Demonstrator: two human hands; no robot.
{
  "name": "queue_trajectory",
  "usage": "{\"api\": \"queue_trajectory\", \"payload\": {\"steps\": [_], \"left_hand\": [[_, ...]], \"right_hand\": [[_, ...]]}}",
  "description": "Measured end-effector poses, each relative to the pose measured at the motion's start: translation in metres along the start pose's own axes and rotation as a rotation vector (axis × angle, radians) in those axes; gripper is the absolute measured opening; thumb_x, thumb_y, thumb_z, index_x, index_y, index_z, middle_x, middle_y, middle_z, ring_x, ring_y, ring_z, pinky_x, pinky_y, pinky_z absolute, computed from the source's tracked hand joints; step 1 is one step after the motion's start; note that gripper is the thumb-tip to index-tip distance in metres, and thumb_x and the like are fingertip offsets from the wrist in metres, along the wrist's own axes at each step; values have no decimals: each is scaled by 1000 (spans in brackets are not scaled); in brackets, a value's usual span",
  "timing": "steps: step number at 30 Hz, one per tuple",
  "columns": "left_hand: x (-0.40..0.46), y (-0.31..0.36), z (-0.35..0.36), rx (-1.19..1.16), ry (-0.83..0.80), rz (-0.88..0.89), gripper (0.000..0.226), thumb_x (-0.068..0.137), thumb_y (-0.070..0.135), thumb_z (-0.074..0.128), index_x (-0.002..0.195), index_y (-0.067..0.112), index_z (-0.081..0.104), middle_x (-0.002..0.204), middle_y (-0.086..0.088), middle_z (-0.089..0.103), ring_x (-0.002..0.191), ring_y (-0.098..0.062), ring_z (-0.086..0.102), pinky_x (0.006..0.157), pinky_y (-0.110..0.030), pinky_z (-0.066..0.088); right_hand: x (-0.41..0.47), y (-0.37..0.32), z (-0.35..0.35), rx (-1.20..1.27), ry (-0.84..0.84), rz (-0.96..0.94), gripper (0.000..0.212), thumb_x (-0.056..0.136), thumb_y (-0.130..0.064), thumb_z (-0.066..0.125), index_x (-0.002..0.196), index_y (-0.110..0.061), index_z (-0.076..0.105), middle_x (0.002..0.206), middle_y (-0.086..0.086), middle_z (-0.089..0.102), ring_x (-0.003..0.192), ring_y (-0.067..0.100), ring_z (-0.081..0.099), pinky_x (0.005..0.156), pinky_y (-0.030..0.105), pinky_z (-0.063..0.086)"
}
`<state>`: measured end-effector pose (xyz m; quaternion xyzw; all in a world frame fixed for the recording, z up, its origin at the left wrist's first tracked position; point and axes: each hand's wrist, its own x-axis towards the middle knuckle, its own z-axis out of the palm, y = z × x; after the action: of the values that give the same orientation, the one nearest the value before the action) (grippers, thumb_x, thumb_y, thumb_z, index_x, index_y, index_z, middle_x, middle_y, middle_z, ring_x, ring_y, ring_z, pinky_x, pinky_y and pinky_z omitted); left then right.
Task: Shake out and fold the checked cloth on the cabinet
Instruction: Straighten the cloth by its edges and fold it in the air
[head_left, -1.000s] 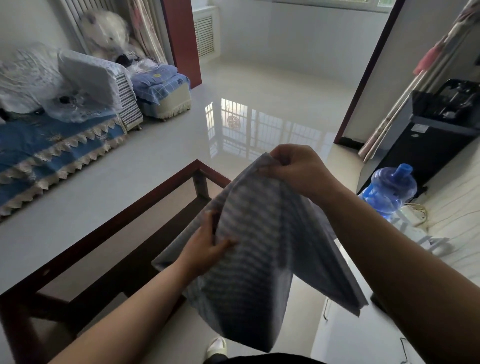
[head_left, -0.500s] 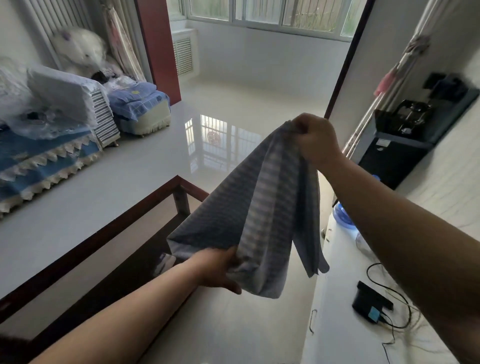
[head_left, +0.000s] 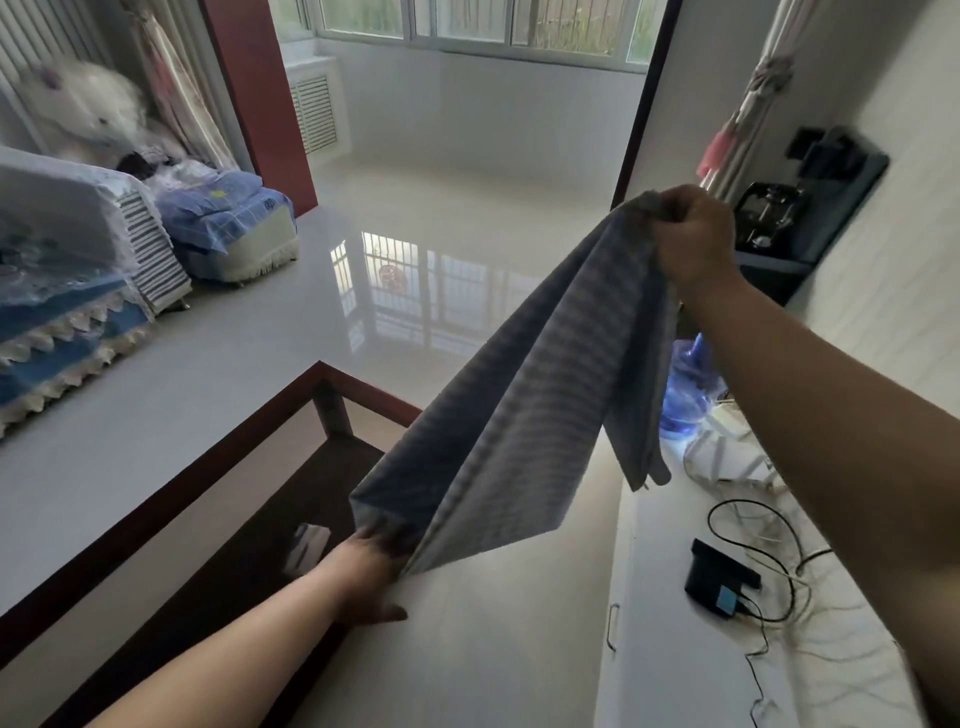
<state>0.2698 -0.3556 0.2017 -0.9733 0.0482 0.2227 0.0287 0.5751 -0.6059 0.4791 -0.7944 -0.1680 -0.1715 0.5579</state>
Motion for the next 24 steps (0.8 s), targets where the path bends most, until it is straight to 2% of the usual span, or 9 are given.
{"api": "queue_trajectory", "payload": {"steps": [3, 5, 7, 10, 14, 17, 19, 21, 24], "left_hand": [[0, -13, 5, -187, 37, -278, 57, 81, 61, 51, 130, 32, 49, 128, 0, 59, 115, -21, 55, 95, -32, 43], [1, -39, 1, -270, 85, -496, 36, 86, 50, 53, 110, 25, 63, 110, -2, 67, 98, -22, 63, 80, -31, 50], [-2, -62, -5, -246, 85, -482, 22, 88, 42, 54, 96, 26, 66, 109, 0, 67, 96, -18, 63, 77, -29, 50], [-9, -83, -10, -155, 171, -319, 20, 90, 41, 51, 103, 34, 64, 114, 9, 60, 103, -13, 58, 83, -29, 50], [-32, -105, -30, -245, 470, -444, 23, 92, 40, 53, 106, 27, 64, 87, -3, 73, 76, -25, 69, 57, -31, 49], [-36, -110, -46, -224, 731, -474, 24, 87, 27, 65, 103, 10, 58, 67, -13, 69, 56, -34, 67, 51, -39, 53], [-37, -111, -49, -243, 681, -510, 37, 88, 18, 64, 118, 7, 45, 76, -19, 68, 62, -37, 67, 56, -45, 51], [-39, -120, -47, -216, 555, -611, 32, 93, 16, 53, 124, 10, 51, 97, -19, 64, 84, -37, 63, 67, -49, 51], [-30, -113, -49, -122, 417, -676, 37, 86, 49, 54, 109, 21, 60, 126, -11, 41, 116, -32, 40, 93, -51, 41]], "right_hand": [[7, 24, -11, -13, 30, 69, 18, 74, -35, 74, 83, -20, 71, 81, -5, 69, 73, 6, 63, 68, 17, 51], [2, 46, -17, -24, 26, 145, 20, 76, -29, 75, 88, -14, 70, 80, -5, 67, 70, 3, 60, 62, 9, 47], [-11, 74, -20, -65, 32, 261, 20, 77, -24, 75, 93, -14, 69, 85, -4, 65, 74, 5, 58, 53, -2, 39], [-29, 115, -30, -71, 91, 437, 14, 77, -17, 74, 89, -16, 66, 90, 2, 64, 77, 10, 56, 46, -4, 34], [-55, 154, -42, -93, 47, 542, 14, 78, -17, 74, 73, -21, 61, 95, 5, 66, 86, 18, 58, 83, 23, 51], [-78, 168, -43, -43, 26, 618, 15, 77, -16, 75, 90, -13, 67, 101, 8, 66, 91, 20, 58, 93, 33, 49], [-90, 162, -41, -7, -31, 575, 22, 79, -13, 73, 97, -5, 65, 96, 8, 64, 90, 21, 57, 84, 31, 49], [-95, 146, -39, 35, -129, 481, 18, 82, -12, 69, 97, -4, 64, 88, 6, 63, 87, 21, 57, 75, 28, 47], [-96, 103, -26, 57, -245, 317, 15, 86, -13, 65, 93, -1, 60, 80, 8, 60, 81, 21, 54, 72, 31, 46]]}}
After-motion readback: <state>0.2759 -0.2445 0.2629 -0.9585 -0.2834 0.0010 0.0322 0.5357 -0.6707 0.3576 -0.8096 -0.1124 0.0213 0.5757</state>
